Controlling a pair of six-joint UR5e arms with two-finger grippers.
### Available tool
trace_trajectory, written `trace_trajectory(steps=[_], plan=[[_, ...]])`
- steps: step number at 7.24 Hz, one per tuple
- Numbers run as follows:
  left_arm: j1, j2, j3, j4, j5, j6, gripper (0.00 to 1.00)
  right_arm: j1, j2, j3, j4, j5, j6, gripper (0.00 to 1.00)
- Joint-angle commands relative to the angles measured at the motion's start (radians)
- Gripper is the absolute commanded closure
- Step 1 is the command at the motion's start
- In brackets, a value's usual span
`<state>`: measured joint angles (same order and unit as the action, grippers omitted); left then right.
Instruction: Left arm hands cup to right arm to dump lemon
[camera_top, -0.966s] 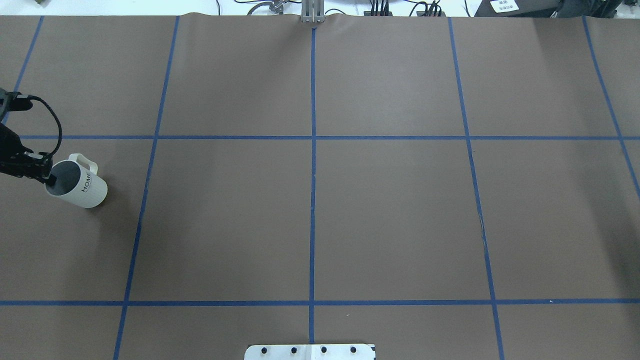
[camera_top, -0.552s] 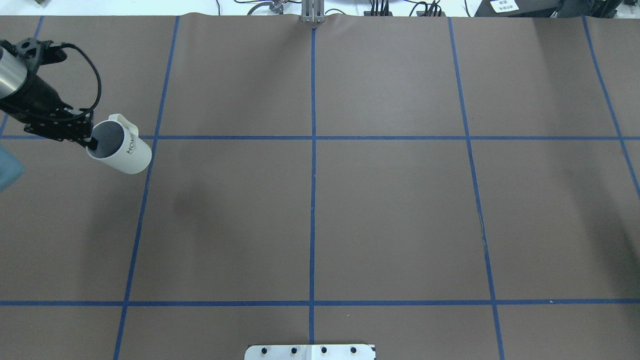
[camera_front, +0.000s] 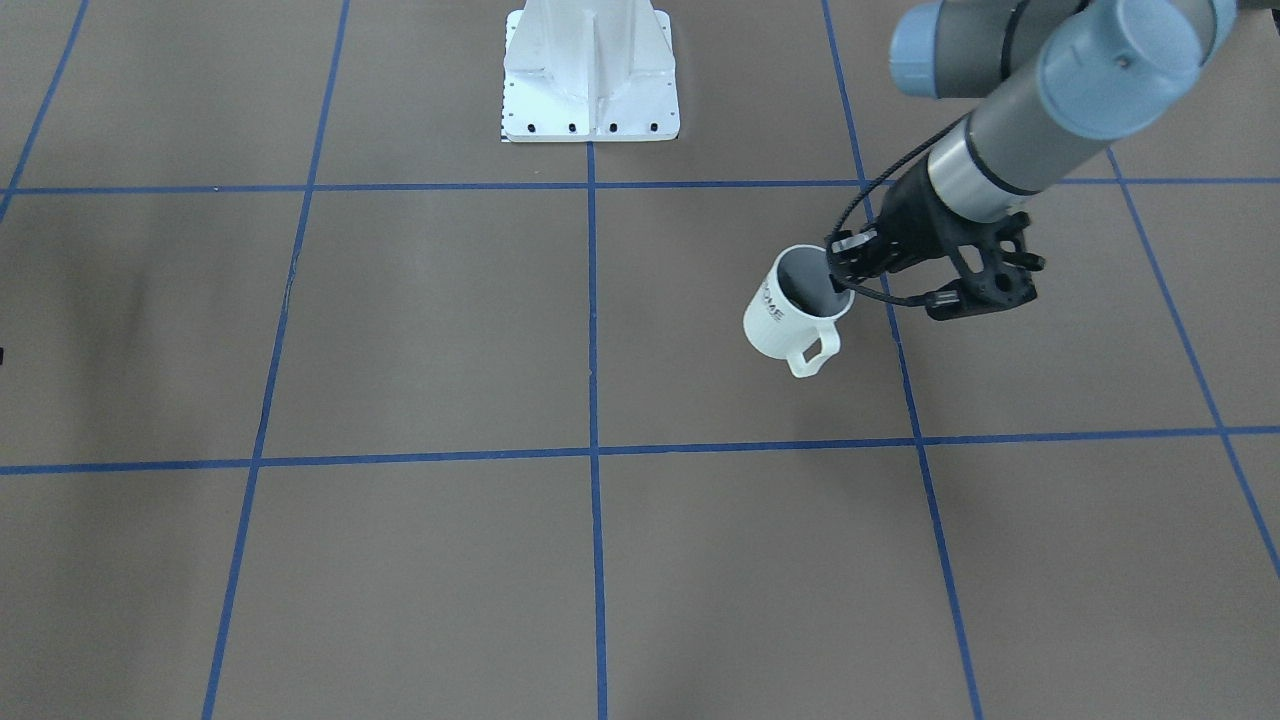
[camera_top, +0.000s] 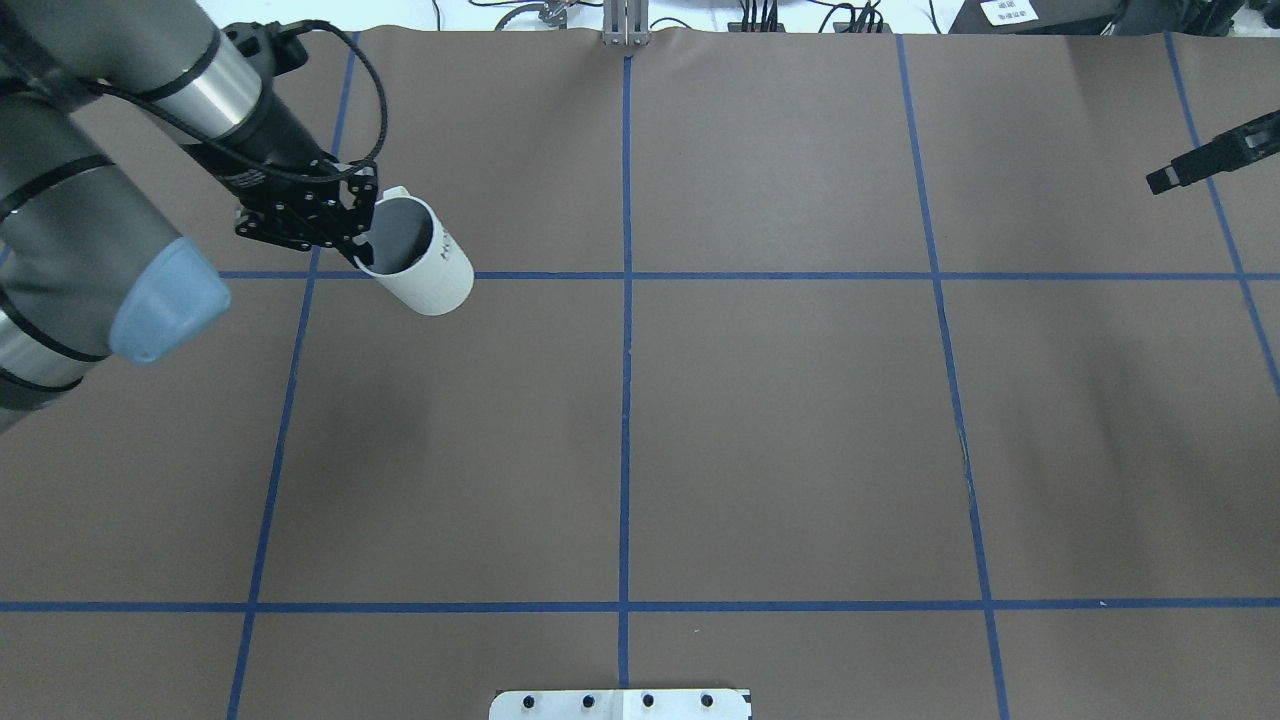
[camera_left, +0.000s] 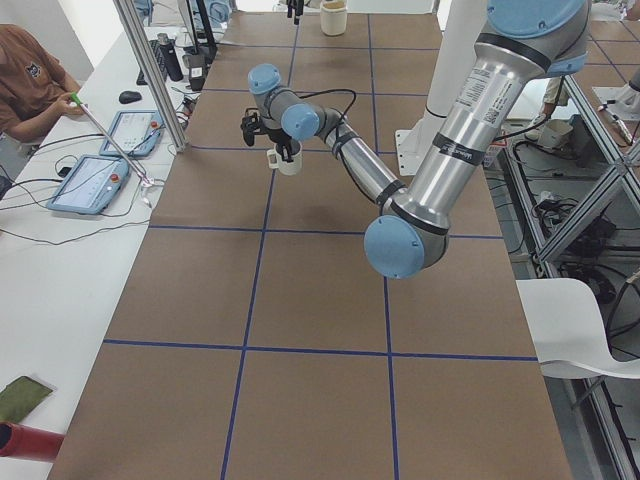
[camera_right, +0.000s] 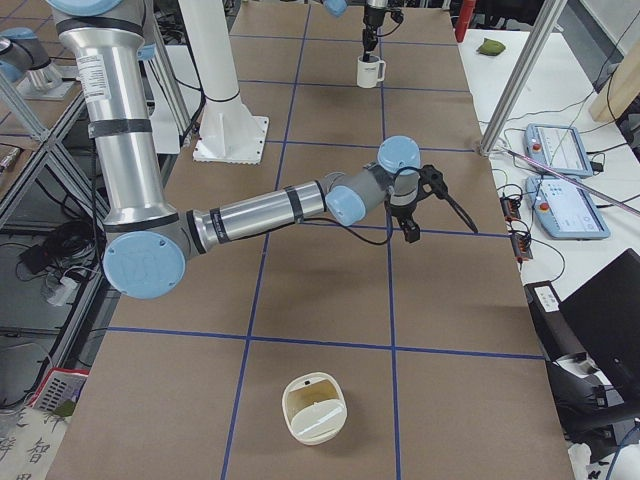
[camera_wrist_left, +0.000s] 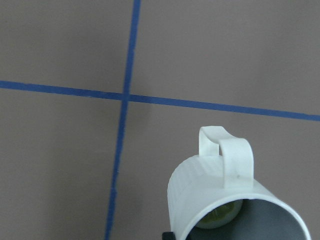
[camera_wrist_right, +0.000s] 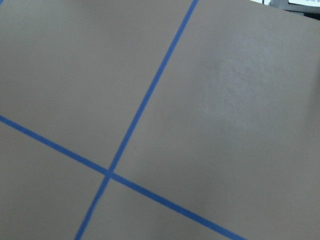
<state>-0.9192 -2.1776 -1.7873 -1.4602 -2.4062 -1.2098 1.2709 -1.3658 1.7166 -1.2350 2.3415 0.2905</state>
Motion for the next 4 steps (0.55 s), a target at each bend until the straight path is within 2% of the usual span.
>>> trace_trajectory(steps=[1, 2, 3, 4], plan=[[0.061, -0.164, 0.112, 0.007, 0.043, -0.210, 1.00, -0.169, 0.115, -0.003, 0.097, -0.185, 0.292, 0.01], [0.075, -0.209, 0.144, 0.011, 0.073, -0.259, 1.00, -0.252, 0.116, -0.005, 0.247, -0.324, 0.429, 0.01], [0.082, -0.243, 0.176, 0.012, 0.075, -0.278, 1.00, -0.321, 0.116, 0.001, 0.346, -0.408, 0.514, 0.01], [0.082, -0.263, 0.204, 0.009, 0.075, -0.278, 1.00, -0.384, 0.117, 0.026, 0.374, -0.489, 0.559, 0.01]])
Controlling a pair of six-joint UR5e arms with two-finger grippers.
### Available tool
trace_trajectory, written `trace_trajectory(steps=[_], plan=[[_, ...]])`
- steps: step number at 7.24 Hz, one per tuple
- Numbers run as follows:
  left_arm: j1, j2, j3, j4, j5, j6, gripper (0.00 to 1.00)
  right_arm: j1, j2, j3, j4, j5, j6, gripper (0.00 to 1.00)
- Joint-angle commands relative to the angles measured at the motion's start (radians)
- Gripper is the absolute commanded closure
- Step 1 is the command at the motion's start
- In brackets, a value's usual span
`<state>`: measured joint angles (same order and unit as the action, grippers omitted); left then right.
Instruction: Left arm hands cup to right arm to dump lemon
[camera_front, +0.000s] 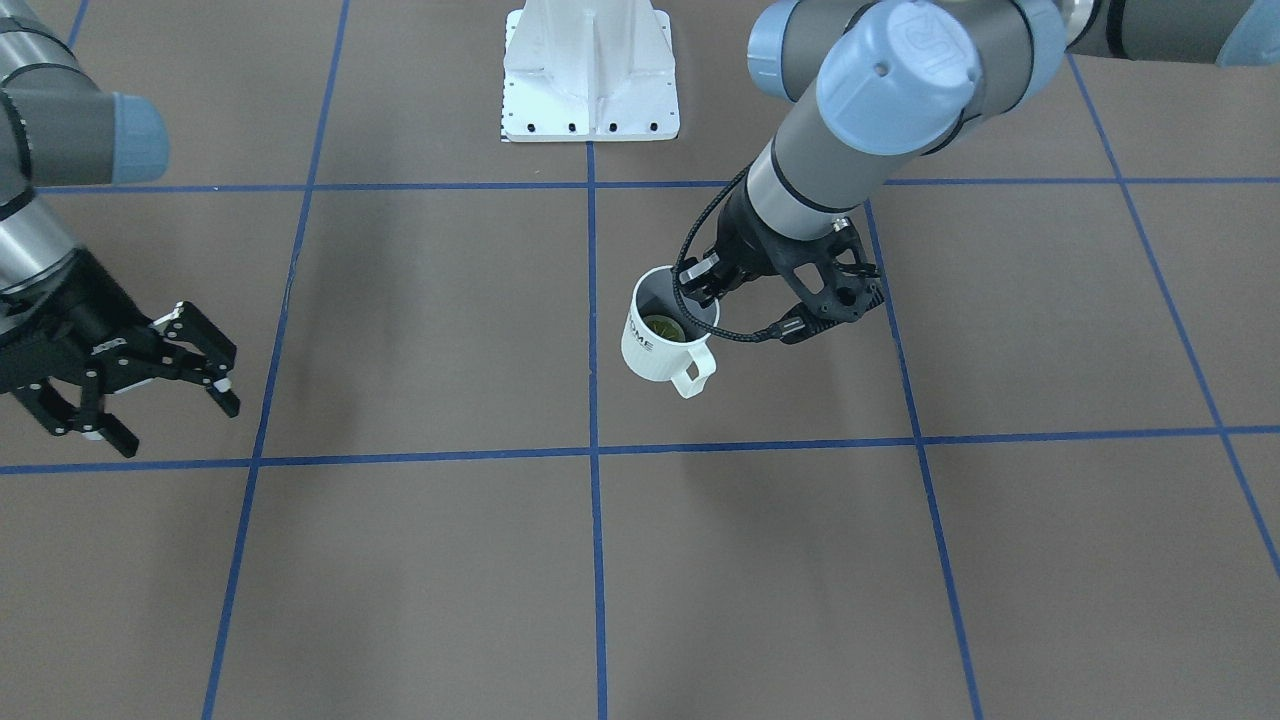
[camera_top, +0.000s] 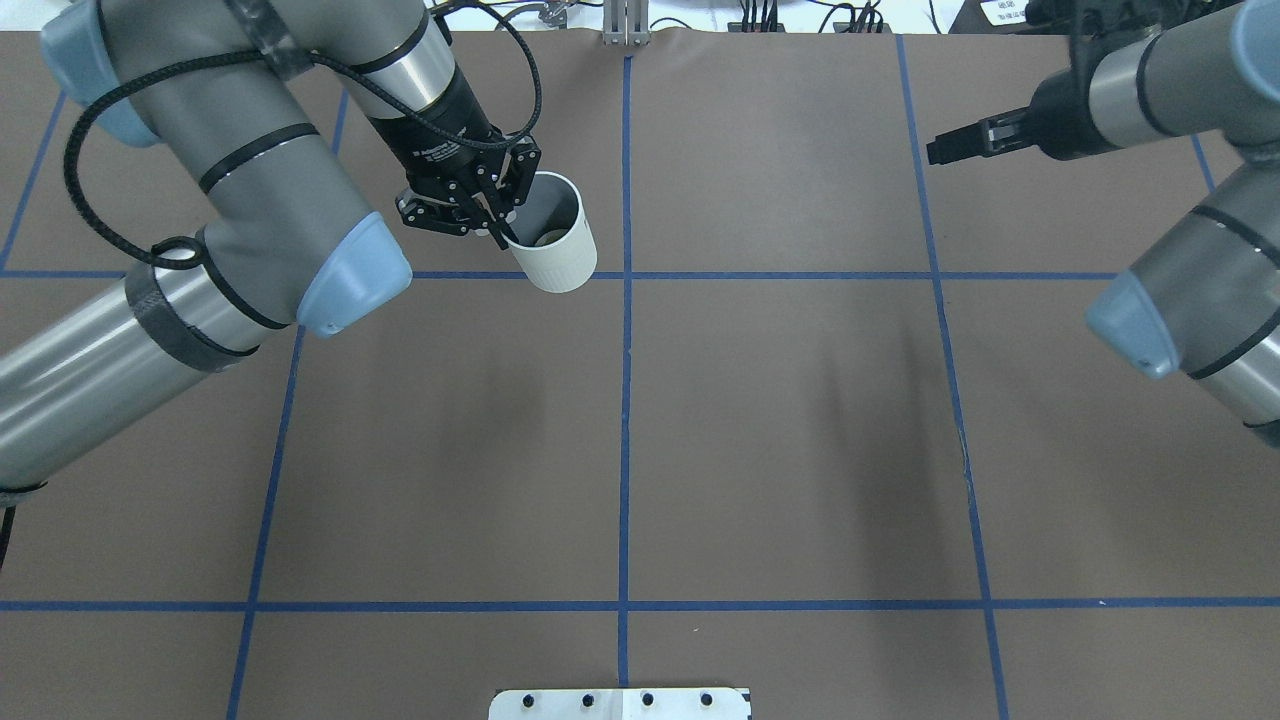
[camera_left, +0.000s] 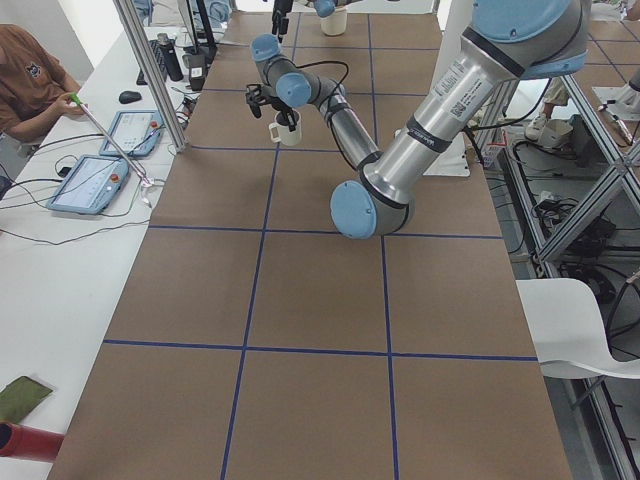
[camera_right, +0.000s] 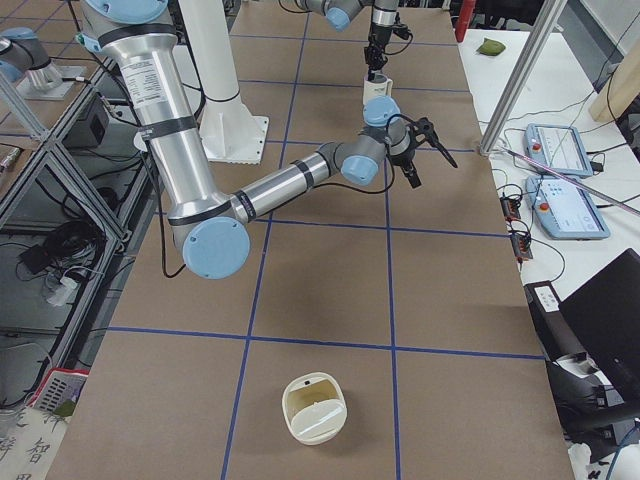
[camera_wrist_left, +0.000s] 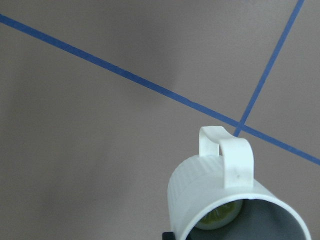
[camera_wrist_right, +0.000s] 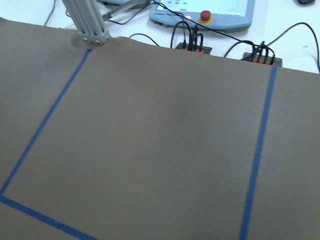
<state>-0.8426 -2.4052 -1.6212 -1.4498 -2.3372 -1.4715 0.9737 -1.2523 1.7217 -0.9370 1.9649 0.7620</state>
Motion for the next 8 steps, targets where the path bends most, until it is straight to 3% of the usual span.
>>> trace_trajectory(steps=[1, 3, 5, 8], plan=[[0.010, -0.049, 0.043, 0.000, 0.015, -0.016, 1.00, -0.174, 0.004, 0.056, 0.076, -0.233, 0.103, 0.01], [0.023, -0.054, 0.058, 0.000, 0.016, -0.021, 1.00, -0.358, 0.020, 0.079, 0.076, -0.477, 0.137, 0.01], [0.039, -0.055, 0.063, 0.008, 0.041, -0.024, 1.00, -0.476, 0.051, 0.070, 0.075, -0.623, 0.146, 0.01], [0.040, -0.055, 0.055, 0.006, 0.041, 0.037, 1.00, -0.564, 0.079, 0.065, 0.064, -0.742, 0.146, 0.01]])
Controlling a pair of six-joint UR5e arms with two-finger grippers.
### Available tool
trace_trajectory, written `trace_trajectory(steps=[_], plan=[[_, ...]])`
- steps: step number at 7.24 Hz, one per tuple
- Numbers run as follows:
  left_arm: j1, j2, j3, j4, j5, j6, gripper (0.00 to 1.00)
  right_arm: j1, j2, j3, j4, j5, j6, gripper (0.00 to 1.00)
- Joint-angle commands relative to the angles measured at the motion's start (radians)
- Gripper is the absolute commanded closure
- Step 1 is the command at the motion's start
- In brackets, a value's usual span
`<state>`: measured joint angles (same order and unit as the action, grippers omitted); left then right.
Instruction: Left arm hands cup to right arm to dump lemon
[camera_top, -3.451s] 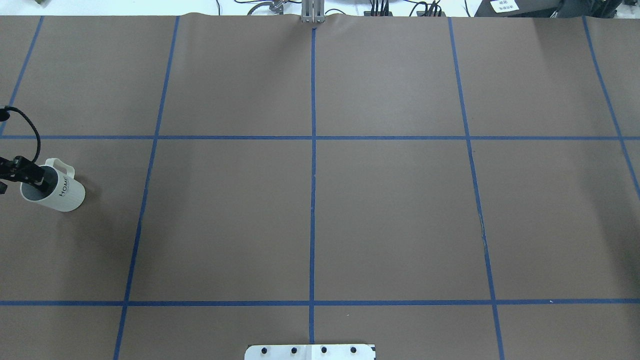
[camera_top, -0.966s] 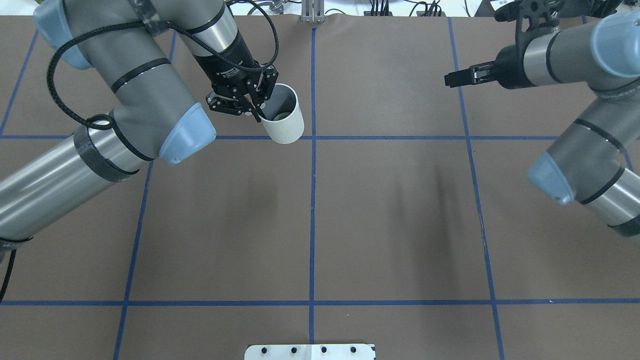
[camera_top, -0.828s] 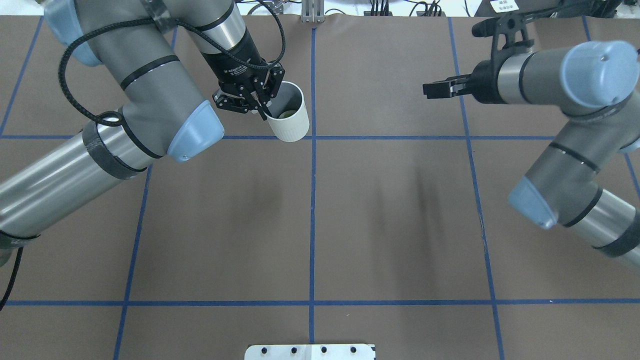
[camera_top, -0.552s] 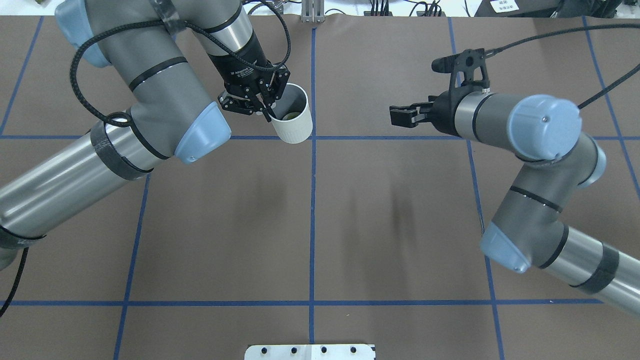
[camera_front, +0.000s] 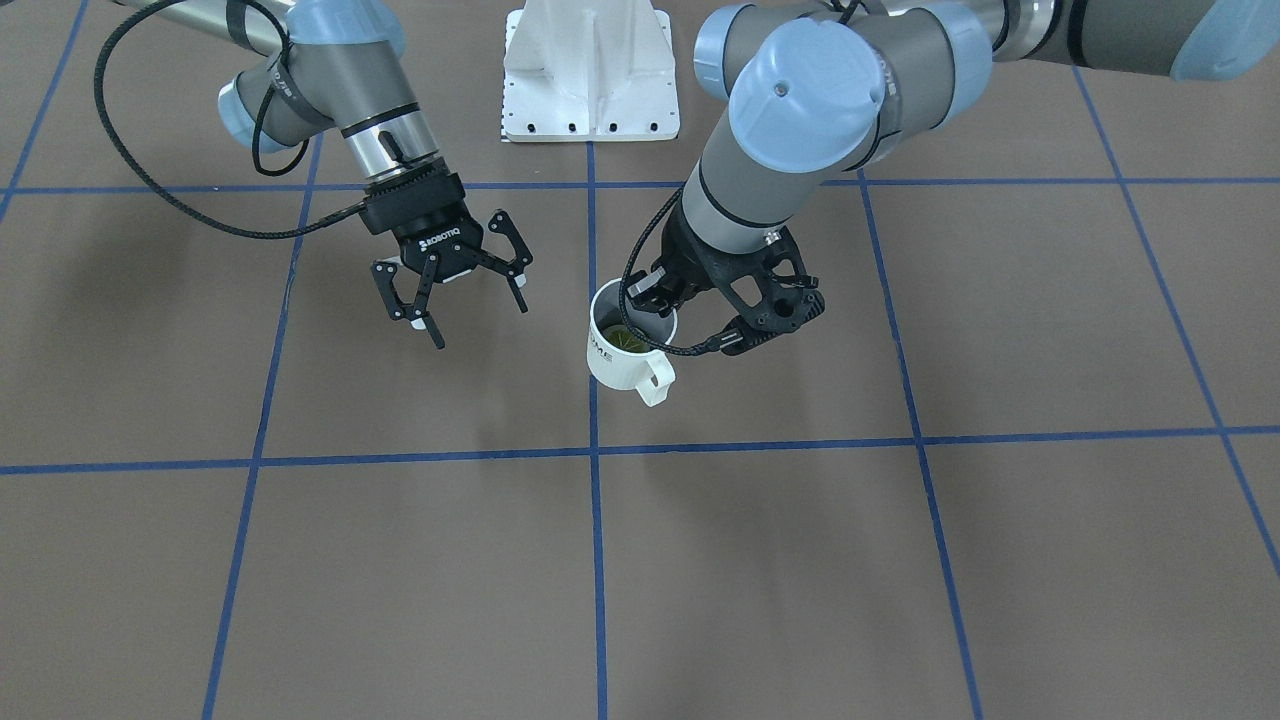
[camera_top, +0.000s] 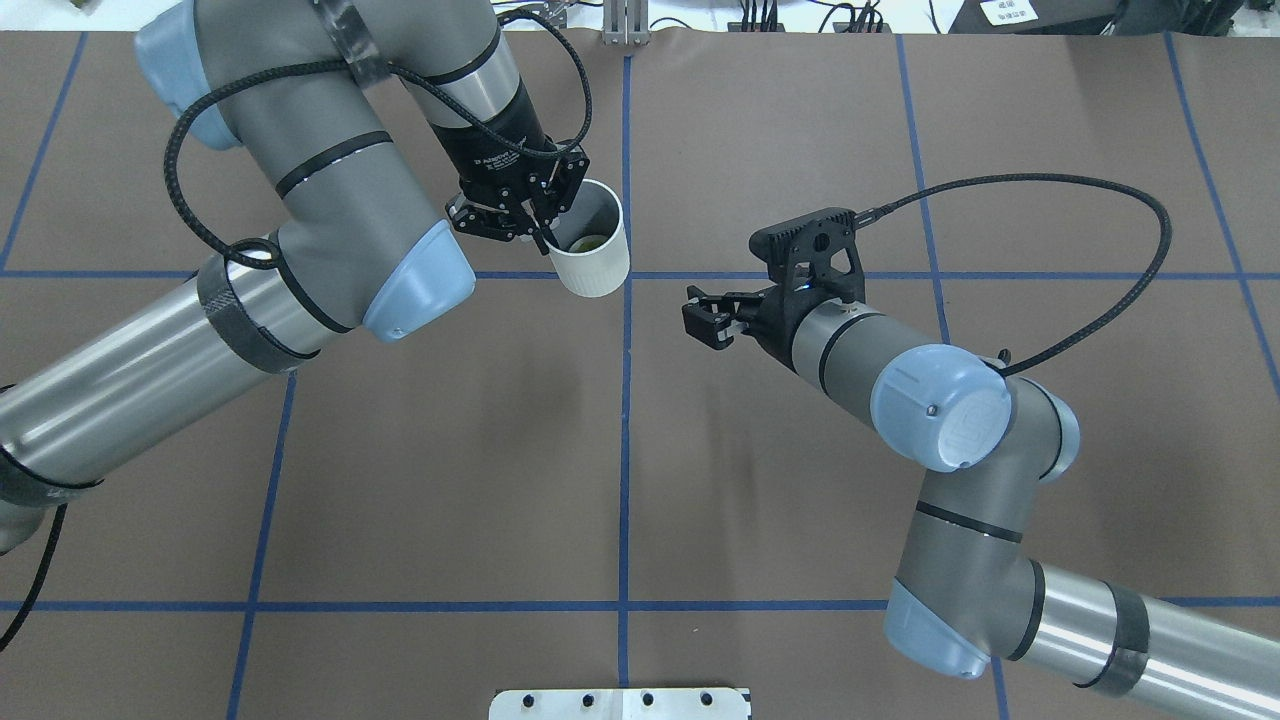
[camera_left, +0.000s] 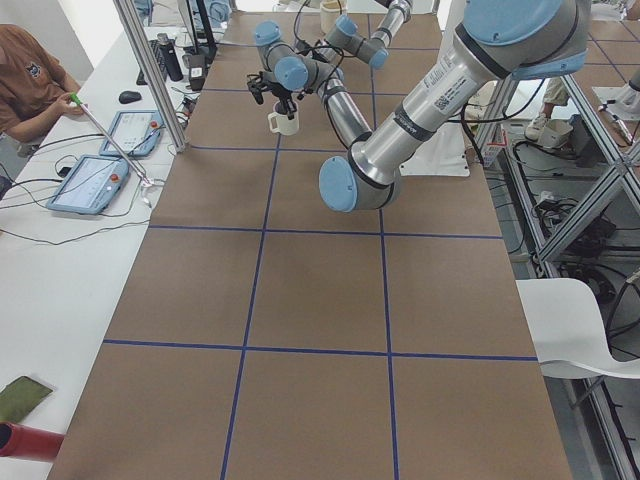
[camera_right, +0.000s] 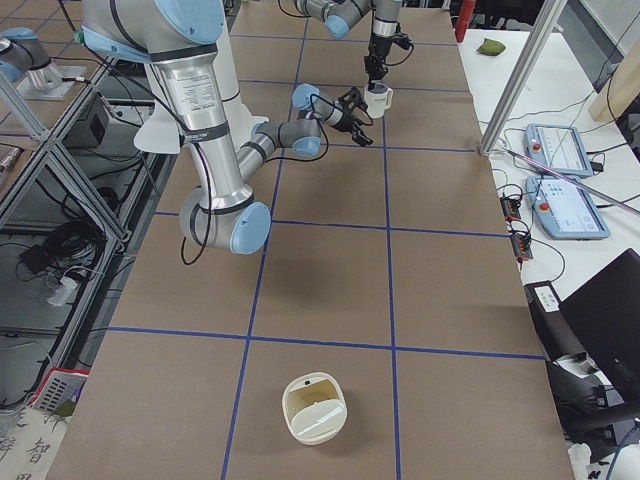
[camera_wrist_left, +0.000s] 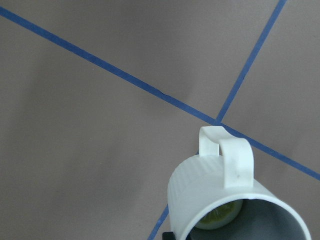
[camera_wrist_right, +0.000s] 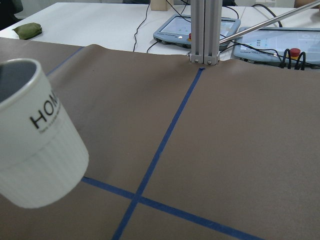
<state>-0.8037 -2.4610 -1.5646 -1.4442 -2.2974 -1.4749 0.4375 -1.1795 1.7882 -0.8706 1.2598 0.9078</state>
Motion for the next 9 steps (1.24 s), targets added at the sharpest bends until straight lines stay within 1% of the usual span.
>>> trace_trajectory(steps=[1, 2, 3, 4, 5, 6, 8, 9], plan=[[0.008, -0.003, 0.003, 0.002, 0.001, 0.041, 1.00, -0.043, 0.011, -0.001, -0.002, -0.068, 0.000, 0.01], [0.009, -0.018, 0.029, 0.025, 0.003, -0.017, 1.00, -0.054, 0.027, -0.001, -0.001, -0.092, -0.001, 0.01], [0.009, -0.029, 0.043, 0.027, 0.010, -0.039, 1.00, -0.069, 0.043, -0.001, 0.002, -0.099, -0.007, 0.01], [0.005, -0.058, 0.081, 0.030, 0.010, -0.056, 1.00, -0.095, 0.046, 0.002, 0.004, -0.178, -0.007, 0.01], [0.005, -0.085, 0.116, 0.034, 0.010, -0.068, 1.00, -0.173, 0.049, -0.015, 0.002, -0.355, -0.016, 0.00], [0.005, -0.088, 0.120, 0.039, 0.004, -0.094, 1.00, -0.192, 0.052, -0.021, 0.004, -0.403, -0.021, 0.00], [0.011, -0.113, 0.127, 0.057, -0.002, -0.126, 1.00, -0.215, 0.072, -0.032, 0.004, -0.457, -0.018, 0.00], [0.012, -0.128, 0.127, 0.059, -0.004, -0.140, 1.00, -0.217, 0.083, -0.064, 0.007, -0.485, -0.015, 0.00]])
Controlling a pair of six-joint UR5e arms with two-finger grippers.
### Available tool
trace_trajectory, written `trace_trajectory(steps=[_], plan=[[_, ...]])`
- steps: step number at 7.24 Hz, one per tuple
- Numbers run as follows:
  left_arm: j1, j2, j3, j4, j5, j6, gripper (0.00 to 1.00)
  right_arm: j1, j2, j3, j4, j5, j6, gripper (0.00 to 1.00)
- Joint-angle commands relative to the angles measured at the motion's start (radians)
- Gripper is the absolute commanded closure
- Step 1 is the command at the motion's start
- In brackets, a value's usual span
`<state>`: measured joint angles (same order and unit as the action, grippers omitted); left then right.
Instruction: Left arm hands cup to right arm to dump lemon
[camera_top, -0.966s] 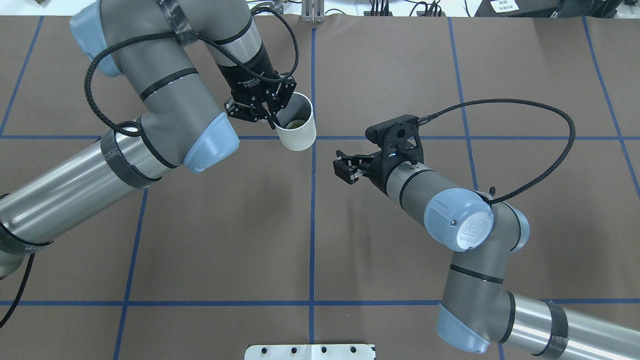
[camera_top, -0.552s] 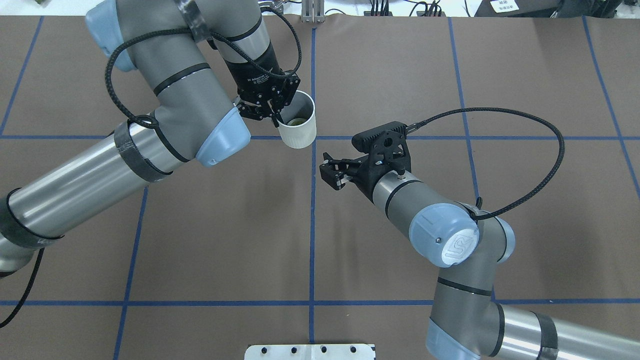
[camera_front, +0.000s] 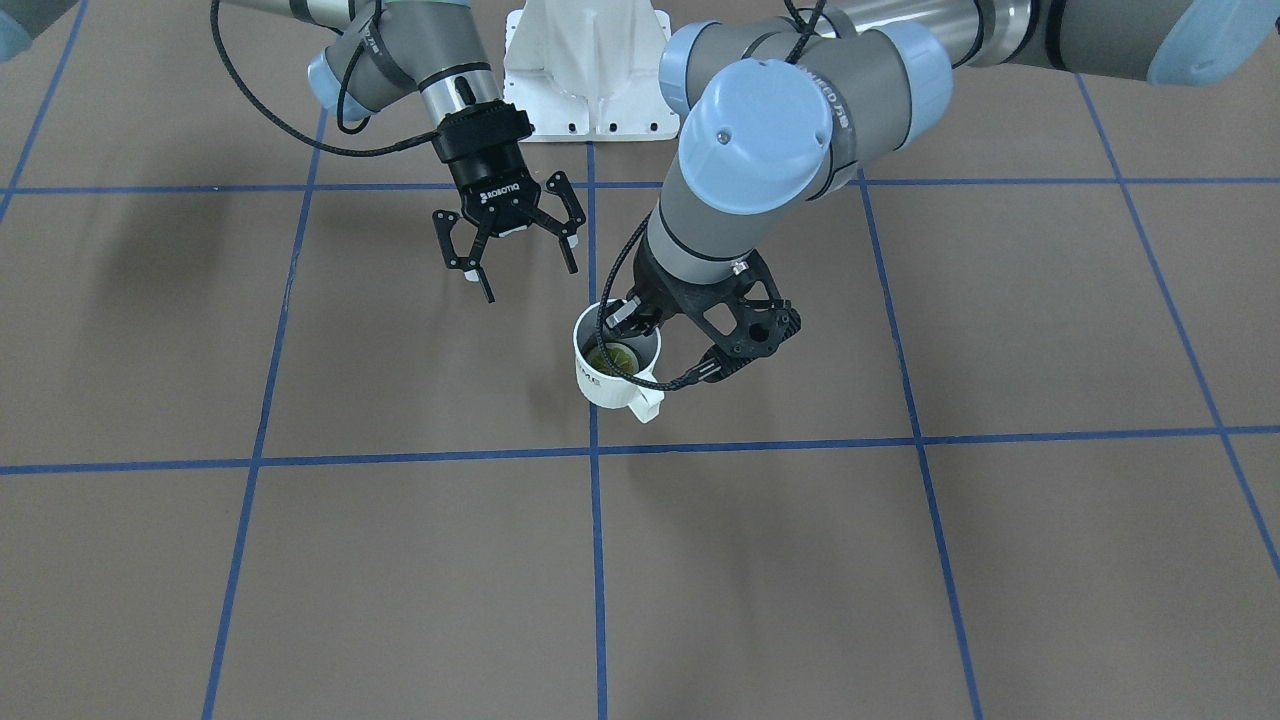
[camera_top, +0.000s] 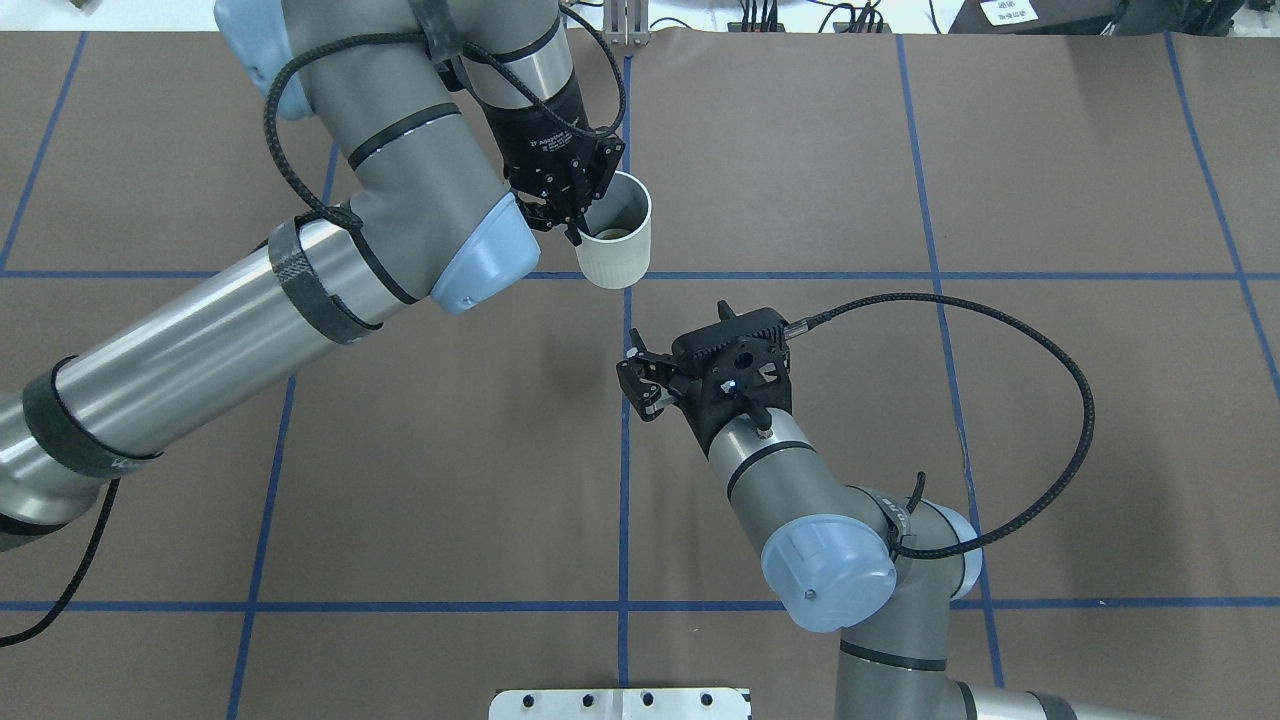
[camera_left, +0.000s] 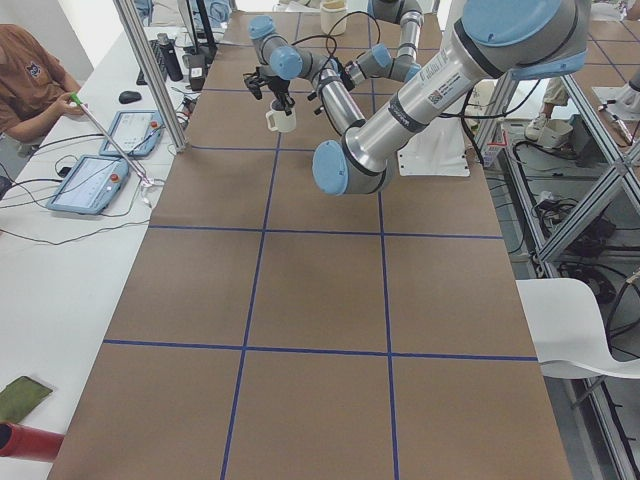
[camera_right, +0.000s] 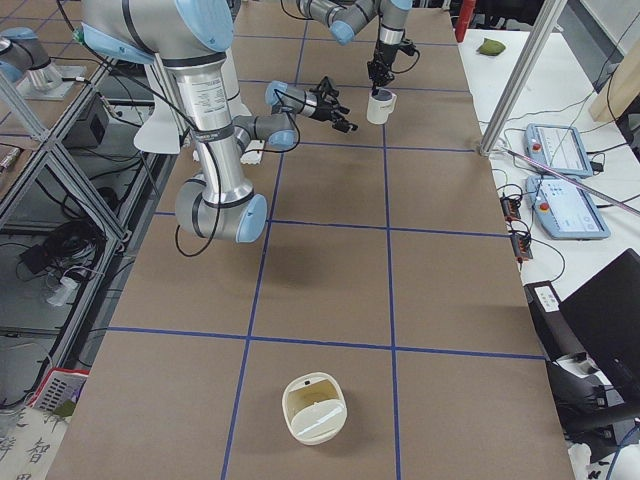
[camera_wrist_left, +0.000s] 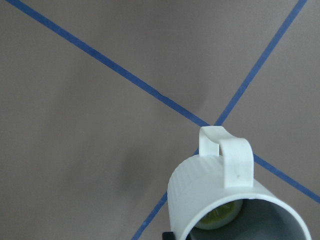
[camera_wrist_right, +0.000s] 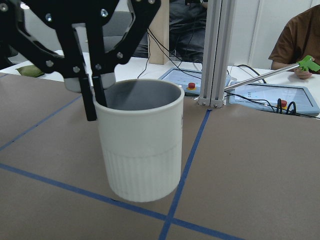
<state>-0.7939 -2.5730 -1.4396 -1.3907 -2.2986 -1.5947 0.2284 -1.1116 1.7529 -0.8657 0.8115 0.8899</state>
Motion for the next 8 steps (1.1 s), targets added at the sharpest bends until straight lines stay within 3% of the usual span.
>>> trace_trajectory(steps=[1, 5, 8], plan=[[0.018, -0.022, 0.002, 0.007, -0.002, -0.031, 1.00, -0.009, 0.047, -0.032, 0.004, -0.044, 0.007, 0.01], [0.032, -0.027, -0.022, 0.047, -0.047, -0.076, 1.00, -0.007, 0.053, -0.073, 0.097, -0.072, 0.007, 0.01], [0.044, -0.021, -0.054, 0.073, -0.045, -0.099, 1.00, -0.007, 0.052, -0.078, 0.097, -0.090, 0.007, 0.01]])
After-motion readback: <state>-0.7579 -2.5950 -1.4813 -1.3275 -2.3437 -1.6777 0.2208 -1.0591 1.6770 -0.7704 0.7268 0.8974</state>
